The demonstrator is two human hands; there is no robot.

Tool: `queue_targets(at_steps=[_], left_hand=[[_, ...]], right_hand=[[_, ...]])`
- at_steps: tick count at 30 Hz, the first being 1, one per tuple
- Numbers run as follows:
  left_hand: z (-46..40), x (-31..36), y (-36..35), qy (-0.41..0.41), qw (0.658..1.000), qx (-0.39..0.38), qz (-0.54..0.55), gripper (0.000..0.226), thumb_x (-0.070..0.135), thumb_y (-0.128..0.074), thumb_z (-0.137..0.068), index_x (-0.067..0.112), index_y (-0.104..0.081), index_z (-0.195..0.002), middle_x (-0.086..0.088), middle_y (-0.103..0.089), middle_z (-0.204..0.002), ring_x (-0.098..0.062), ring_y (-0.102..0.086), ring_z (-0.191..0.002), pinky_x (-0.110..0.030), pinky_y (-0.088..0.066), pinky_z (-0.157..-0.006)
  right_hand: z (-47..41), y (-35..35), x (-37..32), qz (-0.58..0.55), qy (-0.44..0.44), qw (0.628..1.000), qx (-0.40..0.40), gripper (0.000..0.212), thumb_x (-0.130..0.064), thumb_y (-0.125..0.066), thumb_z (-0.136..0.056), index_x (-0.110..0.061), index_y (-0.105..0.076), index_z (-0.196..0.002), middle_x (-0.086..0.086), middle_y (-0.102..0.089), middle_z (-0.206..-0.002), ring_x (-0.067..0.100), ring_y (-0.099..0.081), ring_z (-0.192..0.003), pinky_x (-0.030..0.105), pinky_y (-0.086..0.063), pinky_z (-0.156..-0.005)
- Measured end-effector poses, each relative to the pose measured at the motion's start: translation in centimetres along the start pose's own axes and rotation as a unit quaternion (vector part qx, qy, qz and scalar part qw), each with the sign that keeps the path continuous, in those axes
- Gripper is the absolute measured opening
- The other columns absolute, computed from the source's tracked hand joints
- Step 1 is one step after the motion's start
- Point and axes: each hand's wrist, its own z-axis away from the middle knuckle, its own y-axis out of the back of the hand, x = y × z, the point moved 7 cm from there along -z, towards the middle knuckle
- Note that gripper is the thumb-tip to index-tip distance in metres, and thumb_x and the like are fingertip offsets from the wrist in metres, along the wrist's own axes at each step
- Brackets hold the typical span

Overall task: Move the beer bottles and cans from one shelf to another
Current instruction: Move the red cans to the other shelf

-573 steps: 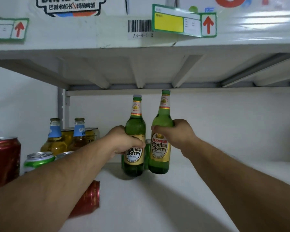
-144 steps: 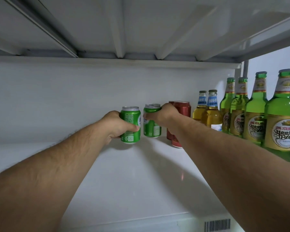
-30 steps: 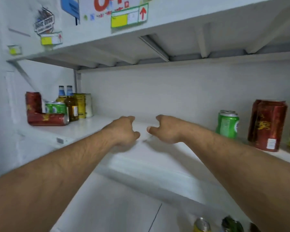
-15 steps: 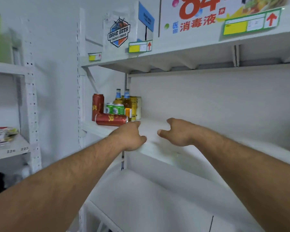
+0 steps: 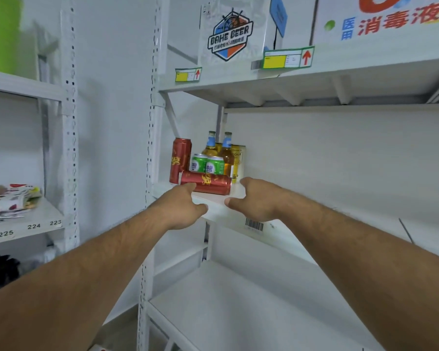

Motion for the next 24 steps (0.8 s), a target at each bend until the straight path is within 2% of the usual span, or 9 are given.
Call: queue_targets(at_steps=[4, 6, 8, 11, 15, 18, 20, 22, 24], left_hand=[[-2.3, -1.0, 0.0, 0.007, 1.0, 0.005, -0.008, 0.073, 0.038, -0.062, -0.098, 0.025, -0.028, -0.16, -0.002, -0.04, -0.161, -0.025, -0.047, -0.139, -0.036, -0.042, -0.109], [-3.4, -1.0, 0.3, -0.005, 1.0, 0.011, -0.003, 0.063, 0.035, -0.063, -0.097, 0.029, -0.038, -0.154, -0.001, -0.052, -0.15, -0.022, -0.055, -0.124, -0.033, -0.046, -0.102], [-4.5, -1.0, 0.7, -0.015, 1.0, 0.017, 0.001, 0.054, 0.032, -0.064, -0.096, 0.031, -0.048, -0.148, 0.002, -0.059, -0.14, -0.018, -0.056, -0.111, -0.029, -0.046, -0.095], [-6.3, -1.5, 1.3, -0.014, 1.0, 0.023, 0.013, 0.049, 0.031, -0.064, -0.096, 0.03, -0.052, -0.144, 0.003, -0.062, -0.135, -0.016, -0.056, -0.108, -0.029, -0.043, -0.092], [-8.3, -2.1, 2.3, -0.008, 0.999, 0.037, 0.023, 0.055, 0.031, -0.063, -0.099, 0.024, -0.044, -0.15, -0.002, -0.057, -0.143, -0.021, -0.055, -0.12, -0.029, -0.041, -0.095], [-9.8, -2.9, 3.5, -0.005, 0.997, 0.058, 0.044, 0.059, 0.03, -0.063, -0.1, 0.017, -0.04, -0.153, -0.008, -0.052, -0.15, -0.027, -0.051, -0.135, -0.028, -0.036, -0.093], [-10.9, -3.6, 4.2, -0.007, 0.995, 0.072, 0.065, 0.061, 0.03, -0.063, -0.1, 0.014, -0.039, -0.154, -0.009, -0.05, -0.152, -0.028, -0.049, -0.137, -0.03, -0.038, -0.099], [-12.1, -4.5, 4.6, -0.004, 0.993, 0.079, 0.088, 0.061, 0.029, -0.063, -0.1, 0.011, -0.039, -0.153, -0.011, -0.05, -0.152, -0.03, -0.049, -0.136, -0.033, -0.039, -0.102], [-13.4, -5.5, 5.0, -0.004, 0.991, 0.082, 0.108, 0.058, 0.028, -0.062, -0.101, 0.009, -0.04, -0.151, -0.013, -0.052, -0.15, -0.032, -0.051, -0.133, -0.031, -0.038, -0.094]], right_hand=[[-2.6, -0.8, 0.0, -0.017, 0.032, 0.999, -0.002, 0.048, -0.045, -0.05, -0.101, -0.024, -0.045, -0.144, 0.002, -0.057, -0.137, 0.02, -0.053, -0.114, 0.028, -0.039, -0.089], [-3.8, -1.1, 0.2, -0.029, 0.048, 0.998, 0.001, 0.046, -0.045, -0.051, -0.101, -0.027, -0.046, -0.143, 0.002, -0.057, -0.137, 0.021, -0.054, -0.117, 0.027, -0.039, -0.09], [-5.2, -1.4, 0.4, -0.043, 0.052, 0.998, 0.006, 0.044, -0.046, -0.052, -0.1, -0.029, -0.051, -0.139, 0.002, -0.059, -0.133, 0.02, -0.054, -0.109, 0.027, -0.041, -0.088], [-6.8, -1.8, 0.5, -0.068, 0.053, 0.996, 0.006, 0.04, -0.046, -0.053, -0.099, -0.029, -0.055, -0.136, 0.002, -0.06, -0.128, 0.017, -0.05, -0.099, 0.026, -0.039, -0.085], [-8.6, -2.0, 0.5, -0.113, 0.033, 0.993, 0.01, 0.035, -0.046, -0.055, -0.099, -0.026, -0.059, -0.128, -0.003, -0.06, -0.105, 0.014, -0.054, -0.092, 0.025, -0.04, -0.077], [-9.9, -1.6, 0.9, -0.162, -0.021, 0.986, 0.036, 0.022, -0.045, -0.057, -0.097, -0.025, -0.057, -0.09, -0.008, -0.057, -0.085, 0.006, -0.052, -0.075, 0.023, -0.039, -0.06], [-10.5, -1.4, 0.8, -0.183, -0.048, 0.98, 0.057, 0.031, -0.045, -0.059, -0.097, -0.025, -0.05, -0.074, -0.008, -0.053, -0.079, 0.005, -0.049, -0.071, 0.024, -0.036, -0.058], [-11.1, -1.5, 0.4, -0.198, -0.083, 0.974, 0.067, 0.034, -0.046, -0.059, -0.097, -0.024, -0.048, -0.074, -0.004, -0.054, -0.08, 0.009, -0.052, -0.071, 0.024, -0.034, -0.053], [-11.9, -2.0, -0.3, -0.208, -0.126, 0.968, 0.067, 0.036, -0.05, -0.058, -0.096, -0.016, -0.052, -0.087, 0.001, -0.059, -0.091, 0.016, -0.061, -0.078, 0.025, -0.038, -0.05]])
